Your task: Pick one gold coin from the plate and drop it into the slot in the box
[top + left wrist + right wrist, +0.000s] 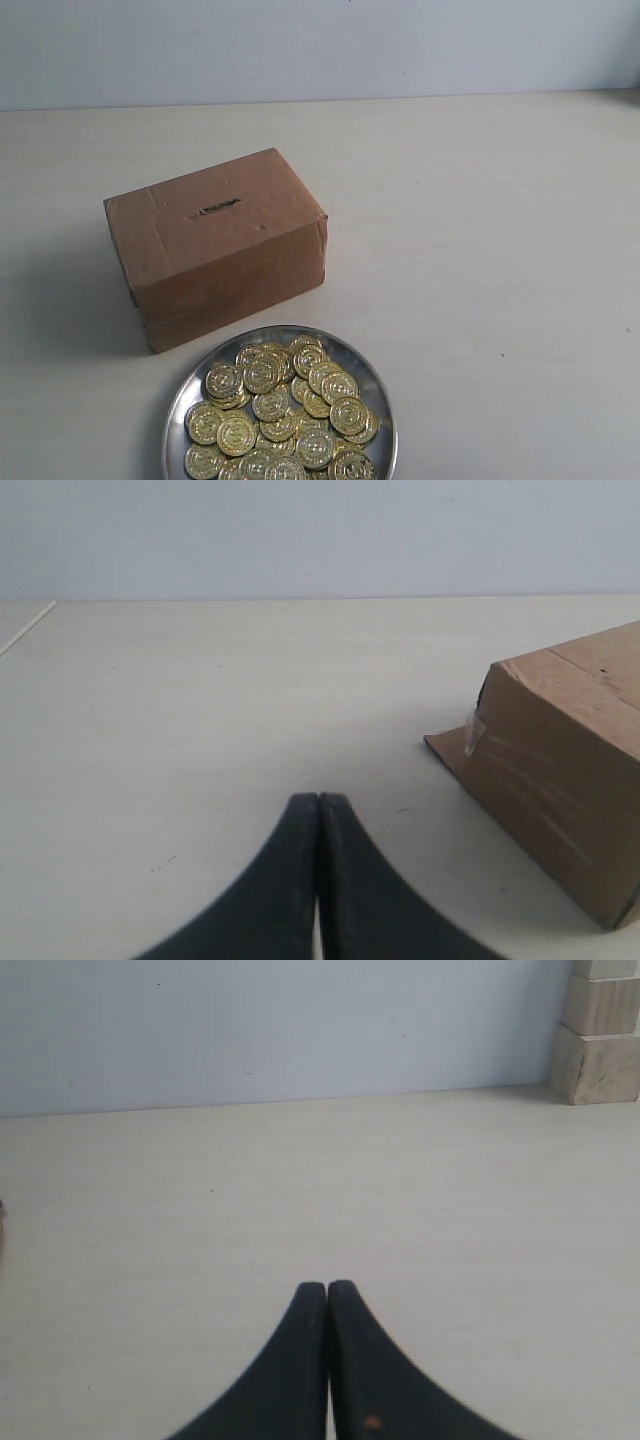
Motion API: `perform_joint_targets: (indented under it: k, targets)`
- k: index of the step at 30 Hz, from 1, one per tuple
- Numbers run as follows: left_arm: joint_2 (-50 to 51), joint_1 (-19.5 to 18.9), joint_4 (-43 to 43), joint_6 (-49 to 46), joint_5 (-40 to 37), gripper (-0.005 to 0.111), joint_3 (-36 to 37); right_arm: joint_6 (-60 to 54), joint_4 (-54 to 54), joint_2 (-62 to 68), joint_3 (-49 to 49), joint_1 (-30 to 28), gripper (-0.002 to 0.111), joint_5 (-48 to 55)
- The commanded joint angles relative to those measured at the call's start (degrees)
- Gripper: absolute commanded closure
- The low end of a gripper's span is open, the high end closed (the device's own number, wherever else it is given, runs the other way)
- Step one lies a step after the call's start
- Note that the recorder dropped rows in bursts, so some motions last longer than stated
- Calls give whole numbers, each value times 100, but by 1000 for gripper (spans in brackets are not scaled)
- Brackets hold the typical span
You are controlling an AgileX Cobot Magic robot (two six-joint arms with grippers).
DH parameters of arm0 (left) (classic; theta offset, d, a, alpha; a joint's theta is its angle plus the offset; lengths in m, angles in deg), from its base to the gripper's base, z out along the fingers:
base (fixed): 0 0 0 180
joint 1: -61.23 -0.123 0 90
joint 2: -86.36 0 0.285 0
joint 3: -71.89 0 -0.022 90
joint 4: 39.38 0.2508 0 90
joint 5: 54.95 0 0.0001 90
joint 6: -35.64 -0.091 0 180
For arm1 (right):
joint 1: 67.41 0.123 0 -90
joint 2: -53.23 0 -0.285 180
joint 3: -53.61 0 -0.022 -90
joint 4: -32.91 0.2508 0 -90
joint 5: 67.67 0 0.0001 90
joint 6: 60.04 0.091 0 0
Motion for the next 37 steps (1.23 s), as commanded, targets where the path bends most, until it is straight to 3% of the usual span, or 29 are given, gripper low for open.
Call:
perform_joint_targets:
  k: [1,37]
  targets:
    - [-26,158,25,2,32,107,1,0,2,-29,-25,-29,108,-34]
    - [-26,276,25,-10,32,107,1,0,2,-29,-25,-29,108,-34]
